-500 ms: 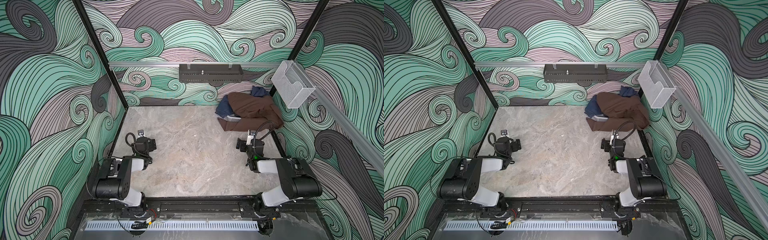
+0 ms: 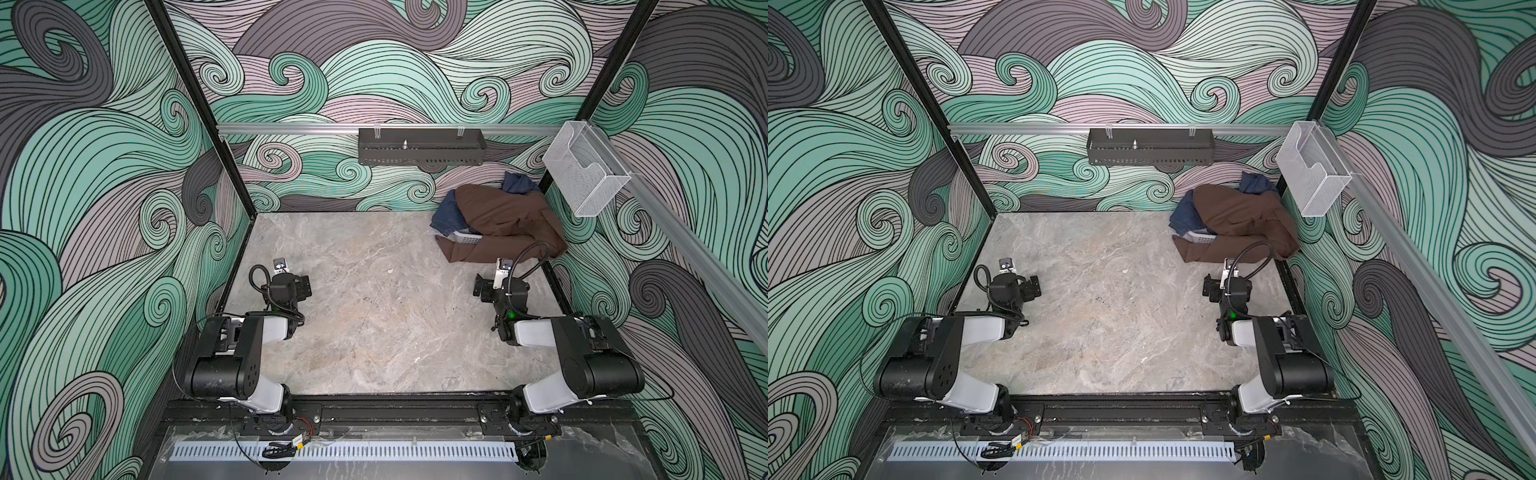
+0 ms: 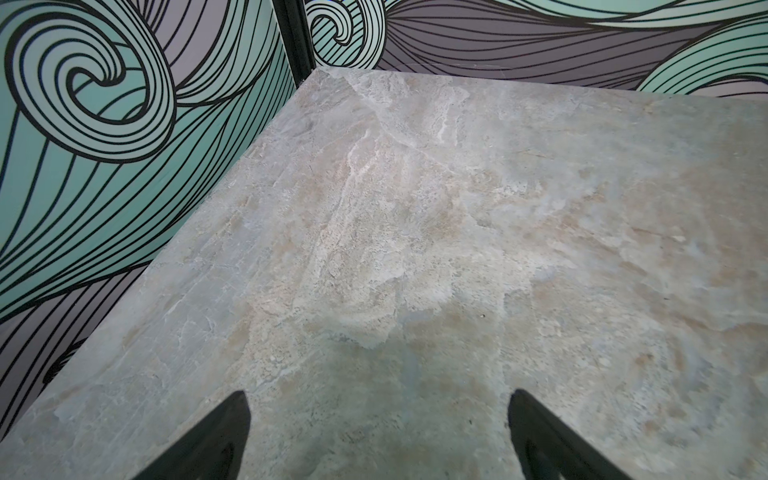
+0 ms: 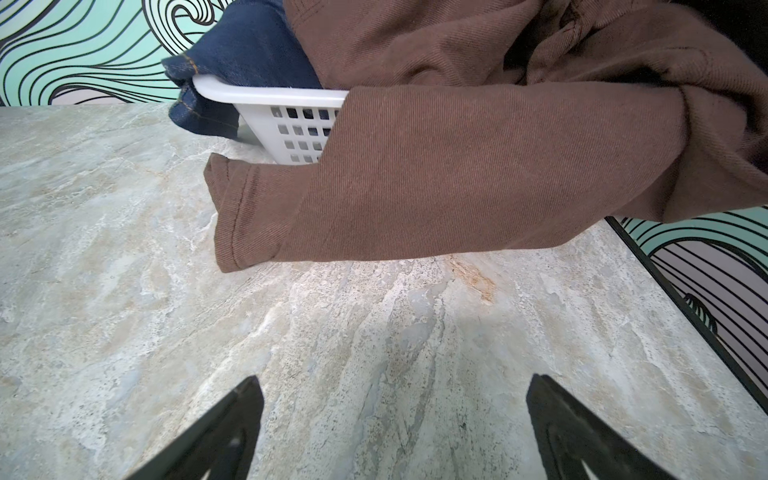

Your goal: Fold and stack the trousers

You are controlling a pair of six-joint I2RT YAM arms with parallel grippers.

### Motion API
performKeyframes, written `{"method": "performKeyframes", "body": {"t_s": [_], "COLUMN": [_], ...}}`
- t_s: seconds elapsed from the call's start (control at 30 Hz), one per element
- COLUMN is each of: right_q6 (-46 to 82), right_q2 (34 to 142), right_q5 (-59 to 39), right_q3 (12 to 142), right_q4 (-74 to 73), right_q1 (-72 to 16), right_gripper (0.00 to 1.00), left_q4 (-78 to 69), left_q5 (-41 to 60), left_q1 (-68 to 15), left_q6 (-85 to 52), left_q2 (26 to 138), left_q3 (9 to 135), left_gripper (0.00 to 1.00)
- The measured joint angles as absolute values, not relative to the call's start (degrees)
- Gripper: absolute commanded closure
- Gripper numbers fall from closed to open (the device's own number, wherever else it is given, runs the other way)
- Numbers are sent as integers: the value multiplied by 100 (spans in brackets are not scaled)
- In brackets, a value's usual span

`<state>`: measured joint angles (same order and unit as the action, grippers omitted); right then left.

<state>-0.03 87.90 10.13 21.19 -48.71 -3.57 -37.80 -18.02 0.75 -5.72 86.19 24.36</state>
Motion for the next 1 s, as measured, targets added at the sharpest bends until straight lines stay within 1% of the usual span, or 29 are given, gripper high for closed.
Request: {"method": "performKeyframes", "body": {"t_s": [0.77,0.83,0.9,0.97,1.0], "right_q6": [-3,-3,-3,-16,150], "right_q2": [8790,8790,8746,8405,8049], "right_q5": [1013,1011,1057,1247,1437], "right_q3": [2121,2128,2152,2263,2423], "right_q4": [-4906,-4904,-4847,-4274,-3726], "right_q1": [-346,-322,-327,-403,-480], "right_gripper": [1,1,2,1,3], "left_q4": [-3822,-3826,-3500,-2593,-2064], "left_q5": [-1800,-1800,-1809,-1909,-1962], "left_q1": [75,75,75,73,75], "left_q6": [-580,-556,-534,-692,-838], "left_q2": [8619,8617,8521,8226,8029], "left_q3": [2438,2440,2552,2921,3234], "left_gripper": [2,5,14,18,21]}}
